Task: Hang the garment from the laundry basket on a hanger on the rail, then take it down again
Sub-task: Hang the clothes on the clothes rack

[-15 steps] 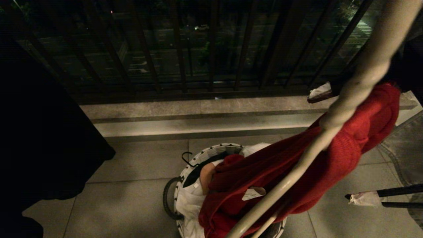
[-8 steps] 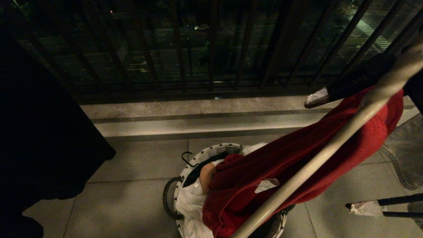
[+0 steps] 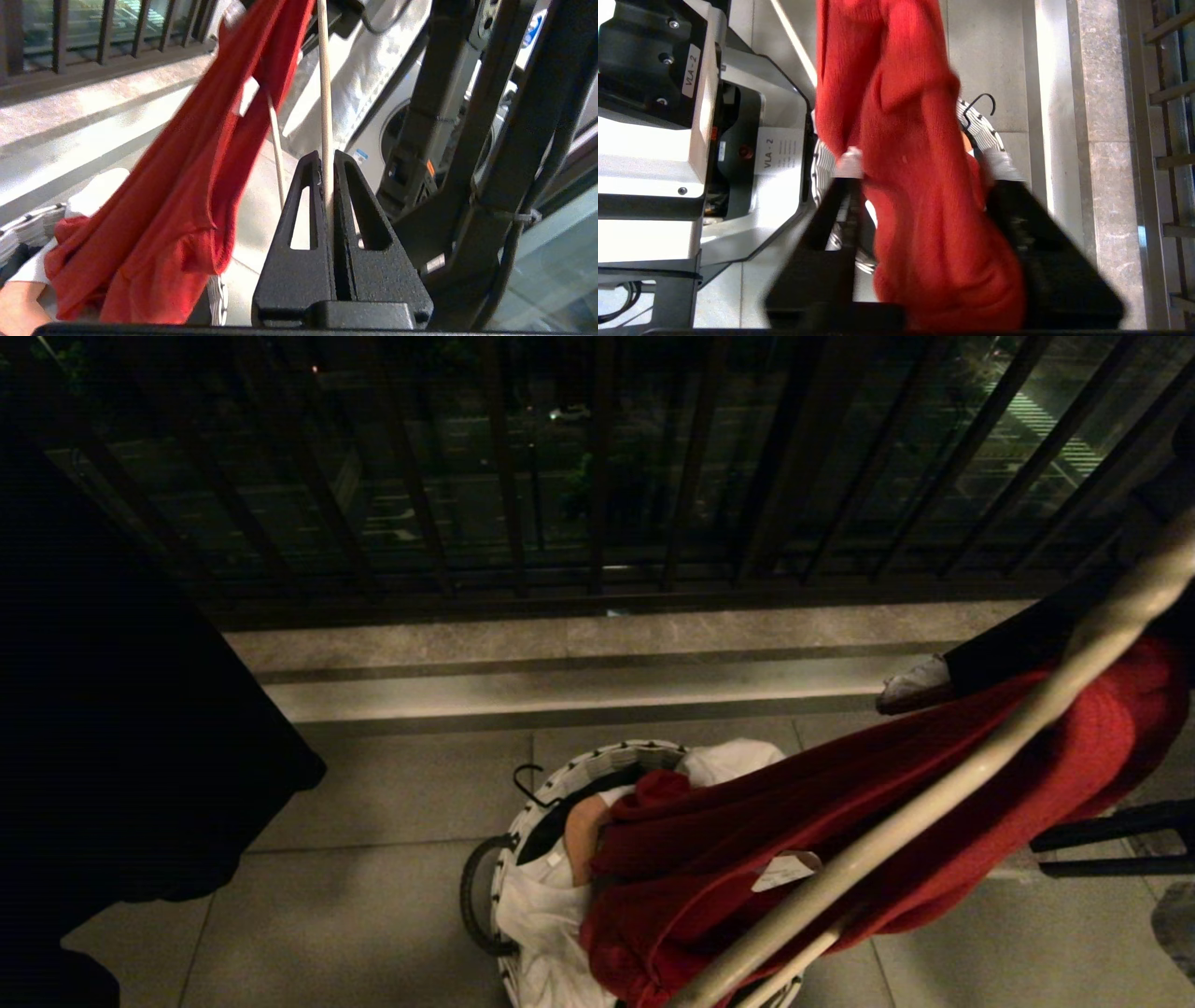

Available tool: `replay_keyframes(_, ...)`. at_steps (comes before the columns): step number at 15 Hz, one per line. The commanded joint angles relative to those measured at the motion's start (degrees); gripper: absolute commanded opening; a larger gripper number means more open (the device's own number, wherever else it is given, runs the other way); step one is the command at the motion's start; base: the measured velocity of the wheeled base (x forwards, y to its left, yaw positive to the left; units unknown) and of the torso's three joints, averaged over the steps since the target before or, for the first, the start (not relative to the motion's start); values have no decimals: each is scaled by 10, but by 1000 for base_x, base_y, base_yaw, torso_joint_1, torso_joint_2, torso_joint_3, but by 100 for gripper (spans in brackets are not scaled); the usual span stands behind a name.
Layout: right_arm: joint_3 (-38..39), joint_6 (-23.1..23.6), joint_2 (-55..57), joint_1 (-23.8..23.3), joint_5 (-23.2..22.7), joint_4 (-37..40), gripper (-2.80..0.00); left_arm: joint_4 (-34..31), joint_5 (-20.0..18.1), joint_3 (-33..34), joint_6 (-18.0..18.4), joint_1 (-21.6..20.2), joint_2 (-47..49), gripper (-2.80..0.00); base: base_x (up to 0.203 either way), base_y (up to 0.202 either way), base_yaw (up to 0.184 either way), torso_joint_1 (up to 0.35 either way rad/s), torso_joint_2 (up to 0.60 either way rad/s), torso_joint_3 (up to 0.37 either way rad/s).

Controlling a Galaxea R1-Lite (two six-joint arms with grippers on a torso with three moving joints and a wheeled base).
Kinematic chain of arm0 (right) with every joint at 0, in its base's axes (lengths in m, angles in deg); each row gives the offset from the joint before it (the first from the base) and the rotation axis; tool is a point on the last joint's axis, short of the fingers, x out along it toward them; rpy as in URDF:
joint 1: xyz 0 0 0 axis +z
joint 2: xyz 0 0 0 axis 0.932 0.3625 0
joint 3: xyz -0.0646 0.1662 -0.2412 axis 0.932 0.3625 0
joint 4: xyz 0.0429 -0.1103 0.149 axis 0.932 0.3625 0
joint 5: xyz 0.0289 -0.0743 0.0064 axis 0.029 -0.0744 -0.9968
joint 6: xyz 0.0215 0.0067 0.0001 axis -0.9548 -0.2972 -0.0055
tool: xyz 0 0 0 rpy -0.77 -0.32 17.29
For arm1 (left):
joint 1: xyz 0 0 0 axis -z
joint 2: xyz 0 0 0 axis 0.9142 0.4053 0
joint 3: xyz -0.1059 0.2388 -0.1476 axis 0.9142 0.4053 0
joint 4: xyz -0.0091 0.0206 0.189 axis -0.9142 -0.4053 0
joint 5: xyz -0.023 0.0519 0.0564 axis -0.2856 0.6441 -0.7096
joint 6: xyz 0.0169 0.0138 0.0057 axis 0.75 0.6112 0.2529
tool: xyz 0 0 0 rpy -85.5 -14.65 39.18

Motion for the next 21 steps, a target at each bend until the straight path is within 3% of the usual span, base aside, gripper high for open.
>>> replay_keyframes(1, -1, 3, 0, 4, 0, 4, -280, 4, 3, -3, 0, -1, 0, -280, 0, 0, 0, 0, 0, 0)
replay_keyframes(6, -4, 3, -2, 18, 8, 4, -280, -2, 3, -16, 1, -29, 9, -280, 0, 0, 0, 0, 0, 0)
replay_keyframes(9, -4, 2, -3, 19, 11, 3, -280, -41, 3, -26, 0, -30, 0, -280, 0, 0, 0, 0, 0, 0)
replay_keyframes(12, -4, 3, -8, 18, 16, 4, -280, -106, 44, -56, -3, -36, -3, -280, 0, 0, 0, 0, 0, 0)
replay_keyframes(18, -1, 2, -13, 18, 17, 4, -280, -116, 48, -60, -3, -37, -10, -280, 0, 0, 0, 0, 0, 0)
replay_keyframes(19, 0, 2, -14, 19, 17, 4, -280, -116, 48, -60, -3, -37, -11, 0, 0, 0, 0, 0, 0, 0)
replay_keyframes(21, 0, 2, -17, 19, 20, 4, -280, -117, 48, -60, -3, -40, -10, 0, 0, 0, 0, 0, 0, 0)
